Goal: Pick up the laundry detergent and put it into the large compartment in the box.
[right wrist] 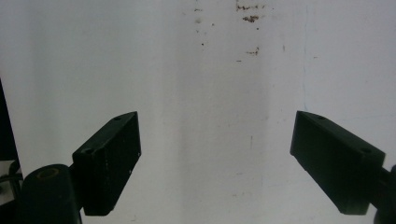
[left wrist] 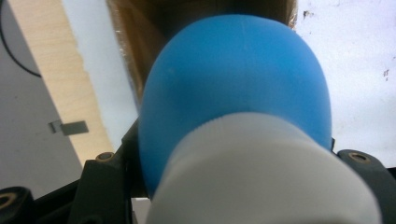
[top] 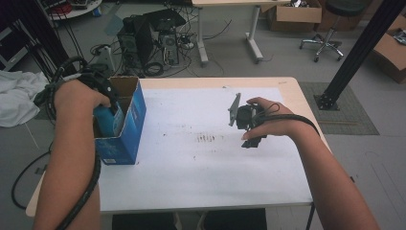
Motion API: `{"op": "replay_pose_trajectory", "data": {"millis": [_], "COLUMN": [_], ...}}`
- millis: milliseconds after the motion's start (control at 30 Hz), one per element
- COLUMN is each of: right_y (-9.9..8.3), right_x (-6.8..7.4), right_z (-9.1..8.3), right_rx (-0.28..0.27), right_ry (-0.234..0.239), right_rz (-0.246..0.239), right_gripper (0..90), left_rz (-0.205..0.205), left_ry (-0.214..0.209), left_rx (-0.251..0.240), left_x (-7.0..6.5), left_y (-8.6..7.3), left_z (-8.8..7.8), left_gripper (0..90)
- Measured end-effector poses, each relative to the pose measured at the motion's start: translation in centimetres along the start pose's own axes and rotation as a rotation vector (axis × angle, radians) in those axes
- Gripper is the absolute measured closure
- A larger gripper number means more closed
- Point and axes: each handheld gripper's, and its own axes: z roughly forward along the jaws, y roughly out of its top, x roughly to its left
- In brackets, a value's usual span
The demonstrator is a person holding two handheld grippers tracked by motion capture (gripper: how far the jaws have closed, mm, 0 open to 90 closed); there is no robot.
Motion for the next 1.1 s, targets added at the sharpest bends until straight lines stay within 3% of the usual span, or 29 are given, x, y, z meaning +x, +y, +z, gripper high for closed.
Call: {"op": "replay_pose_trajectory", "data": {"millis": [267,667,900,933,1100], "right_y": [0.0,-0.1,0.0,0.0,-0.1], "right_x": [0.1,0.2,0.2,0.2,0.1], "right_z": [0.3,0.5,0.6,0.7,1.0], "right_rx": [-0.005,-0.004,-0.005,-0.006,0.006], "right_ry": [0.000,0.002,0.004,0.005,0.008], "right_rz": [0.001,0.004,0.003,0.001,0.007], "right_gripper": [16.3,16.3,16.3,16.3,16.3], "left_rz": [0.021,0.005,-0.004,-0.010,-0.008], "left_ry": [-0.001,0.009,0.004,-0.002,-0.009], "left_rx": [0.024,0.011,0.030,0.012,0.023], "left_x": [-0.2,0.3,0.6,0.7,0.9], "left_y": [0.4,0.5,0.7,0.6,0.5], "left_z": [3.2,5.2,6.9,6.8,6.9], "left_gripper": [39.7,39.7,39.7,39.7,39.7]}}
